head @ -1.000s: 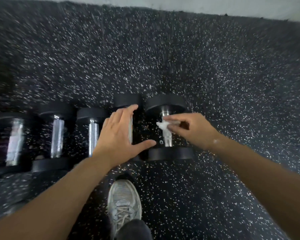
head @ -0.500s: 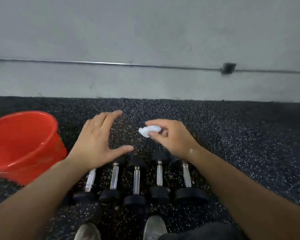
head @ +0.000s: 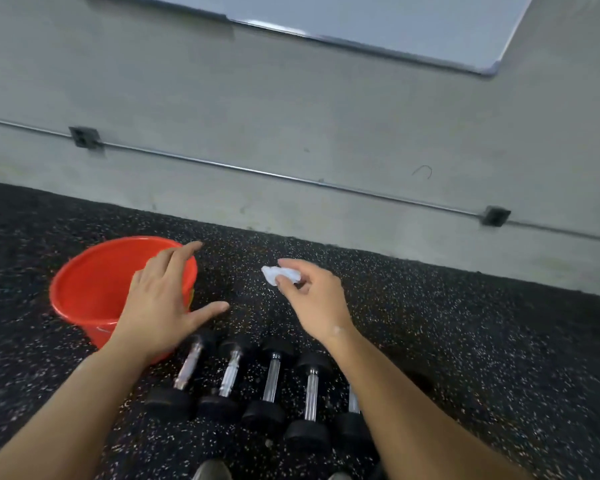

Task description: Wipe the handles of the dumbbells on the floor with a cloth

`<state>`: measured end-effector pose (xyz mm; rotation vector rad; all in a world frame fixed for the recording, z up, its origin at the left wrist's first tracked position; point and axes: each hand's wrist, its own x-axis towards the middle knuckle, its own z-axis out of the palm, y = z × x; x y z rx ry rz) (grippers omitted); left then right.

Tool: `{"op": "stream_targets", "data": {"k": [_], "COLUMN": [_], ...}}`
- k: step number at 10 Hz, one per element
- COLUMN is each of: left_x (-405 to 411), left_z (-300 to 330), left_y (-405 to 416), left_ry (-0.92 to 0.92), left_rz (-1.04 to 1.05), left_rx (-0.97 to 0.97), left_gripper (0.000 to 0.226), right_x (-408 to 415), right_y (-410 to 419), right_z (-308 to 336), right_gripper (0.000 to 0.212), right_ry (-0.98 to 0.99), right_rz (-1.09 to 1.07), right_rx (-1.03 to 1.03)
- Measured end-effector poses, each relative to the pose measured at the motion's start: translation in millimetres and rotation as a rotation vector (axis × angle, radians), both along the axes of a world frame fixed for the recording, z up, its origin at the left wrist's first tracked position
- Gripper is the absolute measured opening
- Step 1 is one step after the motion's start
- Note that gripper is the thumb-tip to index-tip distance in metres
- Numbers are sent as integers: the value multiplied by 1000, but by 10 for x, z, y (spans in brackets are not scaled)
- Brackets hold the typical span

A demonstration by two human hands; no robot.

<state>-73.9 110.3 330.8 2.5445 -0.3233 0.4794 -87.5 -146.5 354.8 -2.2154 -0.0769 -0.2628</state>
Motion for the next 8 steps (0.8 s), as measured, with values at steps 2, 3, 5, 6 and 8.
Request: {"op": "stream_targets", "data": {"k": [2,3,5,6,8], "left_x": [110,202,297,298,348], "left_z": [-227,-354,-635,-745,-847], "left_y": [543,773,1061,1165,1281], "left_ry": [27,38,98,159,211], "left_rz": [121,187,289,329,386], "left_rx": [-16,-36,-36,-26,-7], "left_gripper": [108,109,105,105,104], "right_x": [302,425,640,722,970], "right_y": [656,1004,1468,1591,1825], "right_z": [-242,-431,-675,-788,-942], "right_gripper": [35,34,33,32,60], "right_ry": [2,15,101,219,261], "right_rz": [105,199,257,278,335], "right_rx": [-148,-244,-219,-245,-57]}}
